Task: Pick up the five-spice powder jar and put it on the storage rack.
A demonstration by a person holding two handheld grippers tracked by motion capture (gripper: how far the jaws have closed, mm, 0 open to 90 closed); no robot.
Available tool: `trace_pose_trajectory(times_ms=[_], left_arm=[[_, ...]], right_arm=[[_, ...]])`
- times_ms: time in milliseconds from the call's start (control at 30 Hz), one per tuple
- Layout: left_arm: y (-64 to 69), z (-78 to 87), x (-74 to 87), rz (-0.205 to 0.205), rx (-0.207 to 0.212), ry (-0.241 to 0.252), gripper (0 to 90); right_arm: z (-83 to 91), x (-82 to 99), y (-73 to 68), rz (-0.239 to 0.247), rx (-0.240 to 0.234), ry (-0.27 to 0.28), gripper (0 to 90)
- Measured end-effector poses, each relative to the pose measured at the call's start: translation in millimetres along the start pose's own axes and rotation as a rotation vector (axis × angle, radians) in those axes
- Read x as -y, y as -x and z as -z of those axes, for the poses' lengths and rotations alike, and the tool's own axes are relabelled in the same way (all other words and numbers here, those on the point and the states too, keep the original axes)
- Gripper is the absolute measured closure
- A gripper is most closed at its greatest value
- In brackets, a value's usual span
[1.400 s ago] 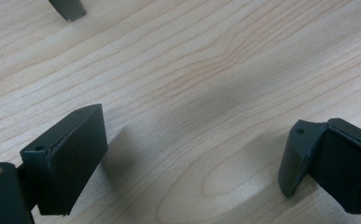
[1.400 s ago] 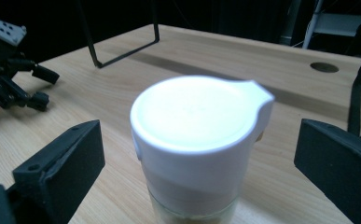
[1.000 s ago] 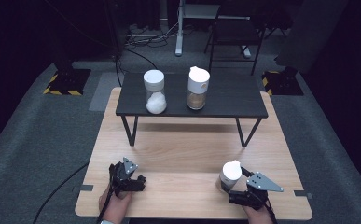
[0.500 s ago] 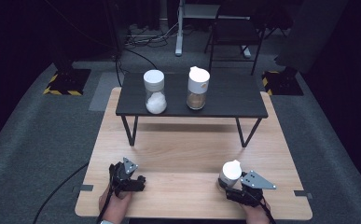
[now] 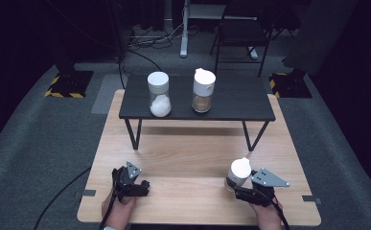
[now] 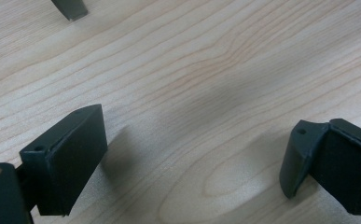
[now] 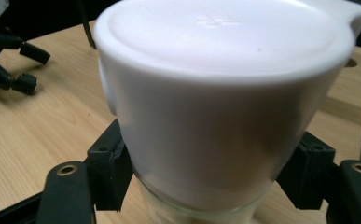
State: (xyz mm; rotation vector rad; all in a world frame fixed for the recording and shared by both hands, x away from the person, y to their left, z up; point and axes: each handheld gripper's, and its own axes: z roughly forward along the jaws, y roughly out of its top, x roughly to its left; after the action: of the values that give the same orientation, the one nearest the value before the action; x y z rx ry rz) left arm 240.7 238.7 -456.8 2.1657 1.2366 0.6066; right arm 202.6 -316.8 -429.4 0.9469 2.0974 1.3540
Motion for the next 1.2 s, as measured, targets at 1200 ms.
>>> trace_pose_trajectory(times_ms=[1200], left_arm=[[1.6,-0.3,-0.6,0.016,-0.014,-0.004,4.3]], right_arm=[[12.0,-176.9,50.5,-0.013,0.045,0.101,30.4]])
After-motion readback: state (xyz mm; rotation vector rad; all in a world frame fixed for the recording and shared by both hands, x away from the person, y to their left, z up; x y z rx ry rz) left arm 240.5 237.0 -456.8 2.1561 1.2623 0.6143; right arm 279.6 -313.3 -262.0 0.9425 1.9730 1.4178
